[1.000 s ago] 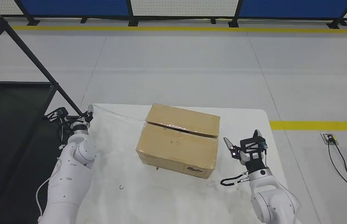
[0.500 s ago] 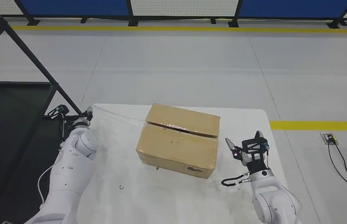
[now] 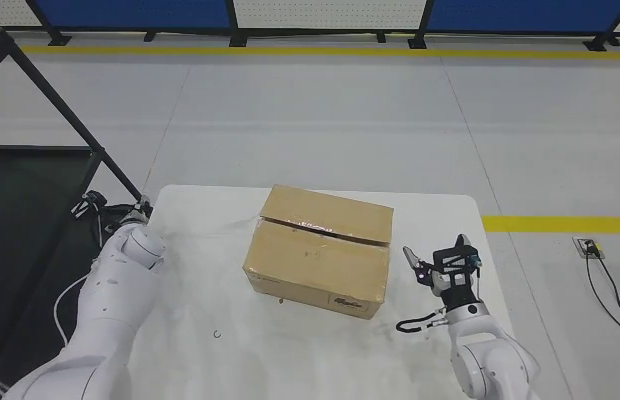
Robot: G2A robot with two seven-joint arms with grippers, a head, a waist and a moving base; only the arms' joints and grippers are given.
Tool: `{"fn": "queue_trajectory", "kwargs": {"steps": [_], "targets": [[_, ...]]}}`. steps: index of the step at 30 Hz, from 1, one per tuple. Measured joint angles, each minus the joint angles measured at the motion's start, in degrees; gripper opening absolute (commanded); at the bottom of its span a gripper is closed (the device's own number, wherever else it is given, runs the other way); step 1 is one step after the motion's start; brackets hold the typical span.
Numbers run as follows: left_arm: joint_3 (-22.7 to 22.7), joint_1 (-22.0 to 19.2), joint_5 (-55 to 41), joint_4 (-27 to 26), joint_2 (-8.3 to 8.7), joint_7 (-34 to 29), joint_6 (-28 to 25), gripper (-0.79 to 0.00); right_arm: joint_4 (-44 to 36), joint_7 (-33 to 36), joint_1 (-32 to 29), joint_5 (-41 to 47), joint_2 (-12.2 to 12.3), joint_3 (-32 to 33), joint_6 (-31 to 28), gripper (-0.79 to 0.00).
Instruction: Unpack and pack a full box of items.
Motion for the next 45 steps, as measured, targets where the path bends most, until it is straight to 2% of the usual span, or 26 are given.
{"fn": "queue_trajectory", "kwargs": {"steps": [5, 11, 14, 17, 21, 27, 31, 36, 39, 41, 45], "targets": [[-0.54, -0.67, -1.48, 1.48, 0.23, -0.91, 0.55, 0.0, 0.14, 0.06, 0.07, 0.04, -0.01, -0.01, 0.13, 0.0], [-0.89, 0.11, -3.06, 0.51, 0.4, 0.77, -3.72, 0.0, 0.21, 0.43, 0.31, -0.06, -0.02, -0.09, 0.17, 0.0], [0.28, 1.59, -1.21, -0.9, 0.56, 1.29, -9.42, 0.0, 0.43, 1.3, 0.93, -0.65, 0.0, -0.58, -0.73, 0.0], [2.94, 4.56, 4.06, -3.24, 0.96, 2.0, -18.57, 0.0, 0.64, 2.21, 1.65, -1.21, 0.02, -1.07, -1.58, 0.0], [6.12, 10.14, 11.75, -8.39, 1.89, 5.97, -30.09, 0.0, 1.05, 2.46, 2.41, -0.97, -0.01, -1.39, -2.05, 0.0], [3.57, 18.37, 12.4, -19.51, 4.39, 8.38, -41.68, 0.0, 1.44, 2.26, 2.81, -0.38, 0.0, -1.25, -2.47, 0.0], [0.69, 25.3, 13.93, -29.78, 6.3, 6.77, -46.09, 0.0, 1.64, 1.86, 2.78, 0.01, 0.03, -1.05, -2.67, 0.0], [-2.72, 35.5, 19.85, -44.25, 8.74, 0.55, -51.71, 0.0, 1.77, 1.51, 2.77, 0.22, 0.05, -1.0, -2.81, 0.0], [-4.93, 40.14, 19.8, -50.38, 9.75, -3.21, -56.37, 0.0, 1.86, 1.45, 2.78, 0.25, 0.07, -1.0, -3.06, 0.0], [-6.38, 41.81, 18.85, -52.3, 10.27, -5.77, -58.83, 0.0, 1.94, 1.73, 2.8, 0.23, 0.1, -1.02, -3.44, 0.0], [-7.85, 42.16, 15.13, -52.12, 10.47, -7.95, -58.38, 0.0, 1.62, 3.13, 2.76, -0.8, 0.23, -1.03, -4.21, 0.0]]}}
